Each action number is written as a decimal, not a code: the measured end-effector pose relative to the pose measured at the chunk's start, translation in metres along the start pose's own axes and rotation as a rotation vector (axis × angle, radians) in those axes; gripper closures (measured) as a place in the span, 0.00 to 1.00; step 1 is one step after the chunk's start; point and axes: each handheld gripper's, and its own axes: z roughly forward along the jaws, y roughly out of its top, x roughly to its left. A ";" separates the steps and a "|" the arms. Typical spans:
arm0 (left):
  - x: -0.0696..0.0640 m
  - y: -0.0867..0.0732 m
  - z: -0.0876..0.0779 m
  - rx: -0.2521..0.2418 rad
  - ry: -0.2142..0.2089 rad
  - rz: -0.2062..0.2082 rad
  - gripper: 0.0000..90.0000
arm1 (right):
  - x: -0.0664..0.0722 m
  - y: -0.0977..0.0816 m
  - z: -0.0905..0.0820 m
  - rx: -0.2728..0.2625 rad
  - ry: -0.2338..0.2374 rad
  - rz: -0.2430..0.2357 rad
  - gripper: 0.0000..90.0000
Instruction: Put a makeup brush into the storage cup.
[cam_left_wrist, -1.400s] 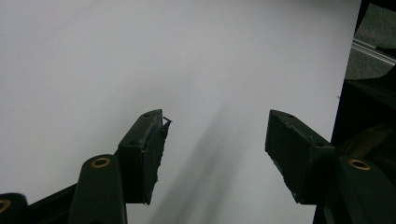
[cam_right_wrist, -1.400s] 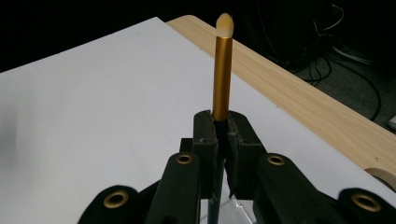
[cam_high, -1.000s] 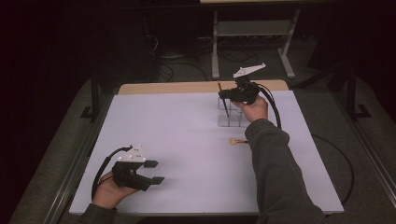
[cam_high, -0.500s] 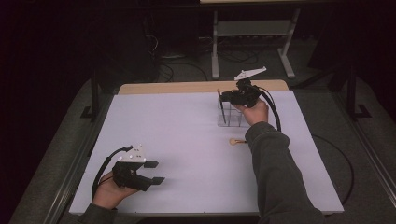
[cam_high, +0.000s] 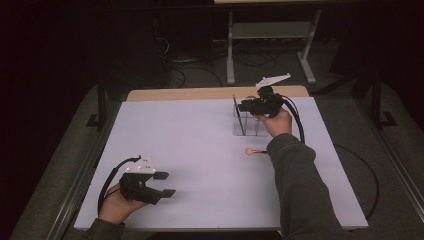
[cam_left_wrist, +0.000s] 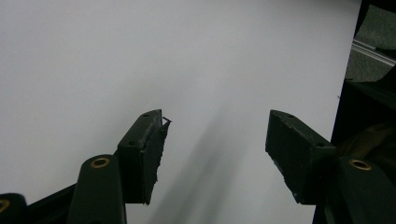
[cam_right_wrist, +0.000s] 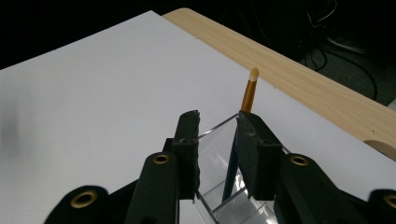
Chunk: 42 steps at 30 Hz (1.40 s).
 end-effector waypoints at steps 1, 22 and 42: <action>0.000 0.000 0.000 0.000 -0.001 -0.002 0.41 | 0.001 0.000 -0.001 0.002 0.000 0.006 0.75; 0.002 -0.002 0.000 -0.006 -0.003 -0.018 0.39 | 0.010 -0.010 -0.021 0.026 0.041 -0.006 0.63; 0.001 0.001 -0.001 -0.012 -0.001 -0.017 0.38 | 0.025 -0.016 -0.036 0.046 0.050 -0.027 0.51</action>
